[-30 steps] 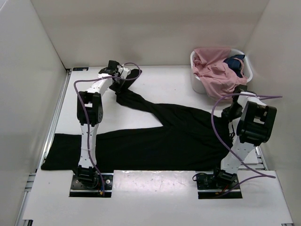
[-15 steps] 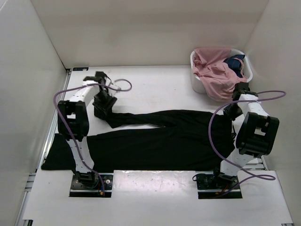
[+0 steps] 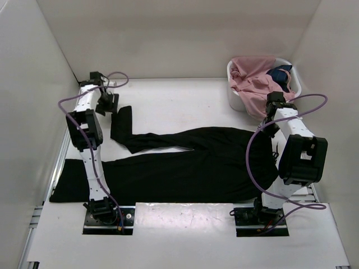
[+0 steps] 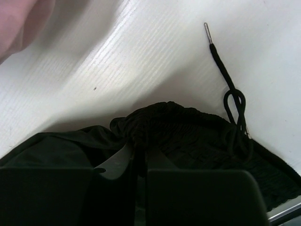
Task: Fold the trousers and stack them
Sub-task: Fold the trousers
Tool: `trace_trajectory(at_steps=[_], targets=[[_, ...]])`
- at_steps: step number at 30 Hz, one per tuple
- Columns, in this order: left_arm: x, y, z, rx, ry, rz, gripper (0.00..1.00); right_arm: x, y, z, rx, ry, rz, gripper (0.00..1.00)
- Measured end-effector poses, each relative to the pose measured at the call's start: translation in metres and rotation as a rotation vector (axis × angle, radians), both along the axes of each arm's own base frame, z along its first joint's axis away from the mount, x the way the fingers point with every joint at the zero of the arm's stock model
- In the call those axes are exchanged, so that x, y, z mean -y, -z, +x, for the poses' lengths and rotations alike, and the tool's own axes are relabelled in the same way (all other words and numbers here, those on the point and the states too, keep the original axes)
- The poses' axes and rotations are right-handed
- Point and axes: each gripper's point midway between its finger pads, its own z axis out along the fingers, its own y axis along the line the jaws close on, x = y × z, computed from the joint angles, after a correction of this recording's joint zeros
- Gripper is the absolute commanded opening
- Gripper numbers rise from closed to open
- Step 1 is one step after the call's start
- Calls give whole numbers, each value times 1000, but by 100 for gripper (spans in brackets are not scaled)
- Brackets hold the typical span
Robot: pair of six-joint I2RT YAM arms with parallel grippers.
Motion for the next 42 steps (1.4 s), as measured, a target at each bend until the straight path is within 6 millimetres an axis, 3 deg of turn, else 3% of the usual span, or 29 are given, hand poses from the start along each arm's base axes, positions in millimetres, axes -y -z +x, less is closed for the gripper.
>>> trace_trajectory(at_steps=[2, 3, 4, 6, 9, 13, 16, 18, 21, 25, 27, 30, 33, 36, 37, 42], targets=[[7, 38, -8, -90, 10, -22, 75, 0, 0, -2, -10, -3, -7, 0], [9, 47, -10, -114, 12, -18, 75, 1, 0, -3, -15, -4, -11, 0], [15, 44, -9, -107, 27, -34, 73, 2, 0, -4, -18, -3, -17, 0], [22, 42, -8, -103, 39, -46, 55, 4, 0, -5, -21, -2, -28, 0], [24, 48, -10, -117, 50, -35, 14, 6, -1, -6, -24, -2, -43, 0], [23, 48, -12, -124, 46, -35, 14, 8, -5, -7, -21, -1, -52, 0], [11, 42, -11, -123, 41, 19, 14, 10, -16, -1, 1, 3, -55, 0], [-9, 28, -4, -93, 29, 85, 14, 17, -29, 4, 42, 17, -60, 0], [-54, -7, -2, -28, -20, 196, 14, 34, -55, 5, 120, 65, -74, 0], [-117, -70, -47, 31, -141, 282, 14, 51, -92, -4, 234, 122, -83, 0], [-130, -95, -83, 39, -187, 286, 14, 47, -104, -9, 275, 113, -72, 0], [-139, -112, -125, 46, -240, 279, 14, 40, -106, -15, 290, 97, -55, 0], [-133, -96, -155, 8, -246, 235, 14, 39, -93, -23, 259, 101, -42, 0], [-122, -58, -179, -79, -238, 173, 17, 39, -76, -32, 222, 109, -28, 0], [-118, -44, -187, -111, -235, 149, 25, 39, -72, -34, 211, 111, -24, 0], [-106, 12, -246, -273, -280, 36, 43, 37, -68, -37, 218, 111, -16, 0]])
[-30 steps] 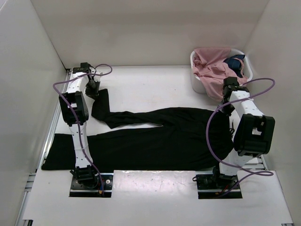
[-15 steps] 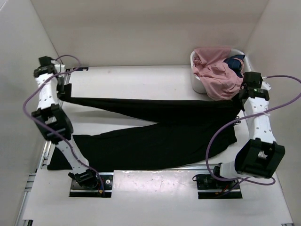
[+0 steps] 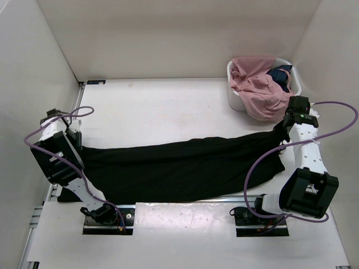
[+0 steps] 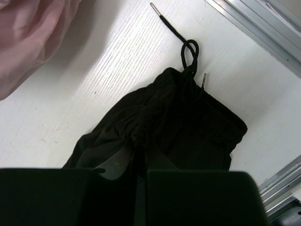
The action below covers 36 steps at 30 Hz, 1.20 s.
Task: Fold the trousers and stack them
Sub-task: Fold the trousers
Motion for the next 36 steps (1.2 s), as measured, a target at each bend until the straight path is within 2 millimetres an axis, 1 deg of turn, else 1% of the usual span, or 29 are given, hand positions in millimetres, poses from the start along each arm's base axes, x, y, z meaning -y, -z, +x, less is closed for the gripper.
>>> trace_trajectory(at_steps=[2, 5, 7, 9, 11, 13, 14, 16, 18, 19, 21, 26, 28, 30, 33, 34, 36], targets=[[-4, 9, -21, -30, -43, -23, 48, 0, 0, -2, 8, 0, -1, 0], [-12, 13, -46, -47, -108, -31, 50, -1, 4, -4, 6, 0, 0, 0], [-21, 8, -57, -42, -142, -17, 50, -2, 8, -6, -4, -1, 4, 0], [-31, -4, -58, -14, -157, 14, 52, -2, 11, -9, -14, -1, 6, 0], [-40, -19, -47, 26, -151, 42, 53, -2, 12, -10, -20, -1, 7, 0], [-50, -40, -24, 92, -129, 88, 53, -2, 12, -10, -21, -1, 4, 0], [-52, -50, -12, 125, -114, 107, 55, -1, 13, -11, -26, 0, 2, 0], [-53, -66, 11, 183, -84, 135, 55, -1, 14, -12, -36, 2, -2, 0], [-52, -73, 29, 214, -59, 142, 57, 0, 16, -15, -49, 7, -9, 0], [-51, -71, 36, 214, -48, 136, 58, 1, 16, -16, -55, 9, -12, 0], [-51, -58, 45, 192, -42, 113, 58, 1, 17, -17, -63, 10, -16, 0], [-52, 4, 55, 62, -60, 31, 58, 1, 23, -18, -97, 6, -29, 0], [-50, 21, 52, 16, -66, 13, 58, -1, 26, -18, -113, -1, -35, 0], [-47, 26, 48, -9, -69, 3, 60, -3, 27, -20, -127, -8, -45, 0], [-42, 24, 41, -18, -71, -3, 60, -4, 24, -17, -124, -14, -54, 0], [-40, 24, 38, -25, -71, -7, 59, -4, 23, -17, -121, -15, -57, 0], [-36, 24, 33, -34, -70, -16, 42, -3, 22, -15, -122, -15, -60, 0]])
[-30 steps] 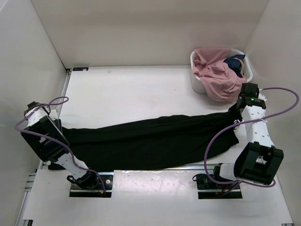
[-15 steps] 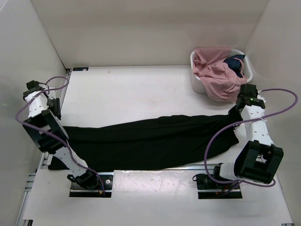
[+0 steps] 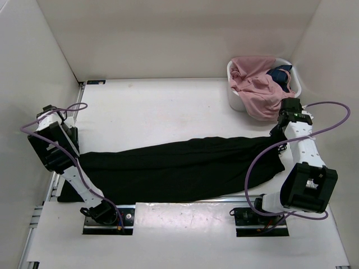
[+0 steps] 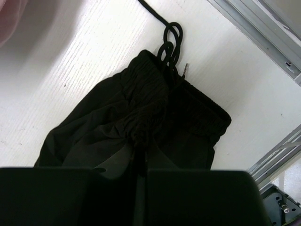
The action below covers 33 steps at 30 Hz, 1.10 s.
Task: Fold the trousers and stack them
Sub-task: Fold the trousers
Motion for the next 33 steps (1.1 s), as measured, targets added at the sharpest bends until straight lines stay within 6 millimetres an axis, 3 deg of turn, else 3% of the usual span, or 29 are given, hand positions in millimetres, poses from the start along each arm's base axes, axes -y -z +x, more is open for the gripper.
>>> trace_trajectory(at_steps=[2, 3, 9, 17, 20, 23, 25, 29, 31, 33], targets=[[5, 1, -5, -11, 3, -15, 17, 0, 0, 1, -4, -1, -2, 0], [7, 0, -7, -16, 5, -24, 14, 0, 0, 2, -6, -2, -3, 0], [10, -7, -12, -20, 20, -27, 14, 0, 0, 2, -14, -3, -9, 0], [-4, -45, 1, 56, 40, 51, 14, 1, -3, 6, -11, -3, -9, 0], [-17, -71, 22, 131, 41, 101, 14, 3, -15, 19, 9, -4, -13, 0], [-33, -107, 46, 233, 49, 172, 14, 8, -43, 43, 76, -10, -21, 0], [-35, -129, 51, 284, 61, 213, 14, 10, -61, 55, 133, -12, -13, 0], [-27, -162, 36, 343, 85, 263, 14, 15, -66, 47, 182, 8, 42, 0], [-21, -170, 17, 356, 92, 285, 14, 16, -53, 25, 166, 36, 78, 0], [-15, -163, -14, 341, 85, 292, 14, 16, -37, -3, 146, 74, 112, 0]])
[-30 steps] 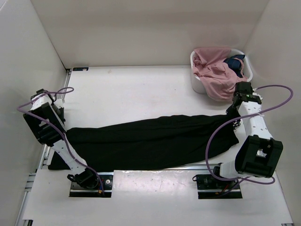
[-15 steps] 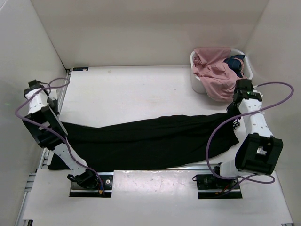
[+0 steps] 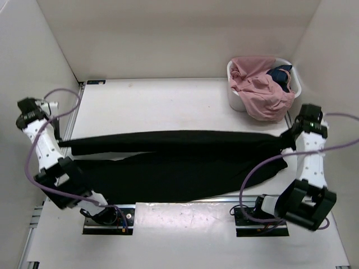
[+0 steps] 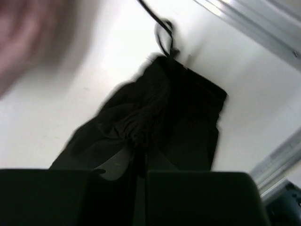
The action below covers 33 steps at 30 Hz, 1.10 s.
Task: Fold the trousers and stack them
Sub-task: Fold the trousers
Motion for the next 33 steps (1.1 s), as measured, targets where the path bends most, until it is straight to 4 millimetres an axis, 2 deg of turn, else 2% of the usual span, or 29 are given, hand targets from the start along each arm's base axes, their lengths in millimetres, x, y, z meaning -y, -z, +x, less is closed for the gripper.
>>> trace_trajectory(at_steps=[2, 5, 8, 11, 15, 19, 22, 24, 26, 28, 33], targets=[[5, 18, -37, -52, -25, -11, 14, -2, 18, -28, -23, 33, 30, 0], [15, 63, -90, -160, -56, -50, 14, -9, 47, -65, -76, 79, 82, 0], [34, 106, -133, -276, -59, -114, 14, -16, 67, -84, -130, 102, 121, 0], [46, 130, -156, -341, -42, -147, 14, -19, 70, -92, -150, 111, 127, 0], [37, 131, -152, -329, -24, -121, 14, -17, 66, -93, -128, 114, 111, 0], [8, 109, -122, -266, -19, -69, 14, -13, 59, -87, -128, 113, 107, 0], [-16, 84, -98, -198, -9, -7, 14, -1, 35, -73, -88, 127, 90, 0], [-25, 71, -89, -165, 2, 22, 14, 5, 18, -65, -48, 132, 77, 0], [-30, 65, -88, -152, 7, 31, 14, 5, 7, -62, -17, 127, 83, 0], [-33, 65, -93, -158, 8, 30, 14, 1, 5, -67, -16, 123, 98, 0], [-36, 78, -114, -198, 10, 13, 14, -7, 19, -92, -55, 136, 113, 0]])
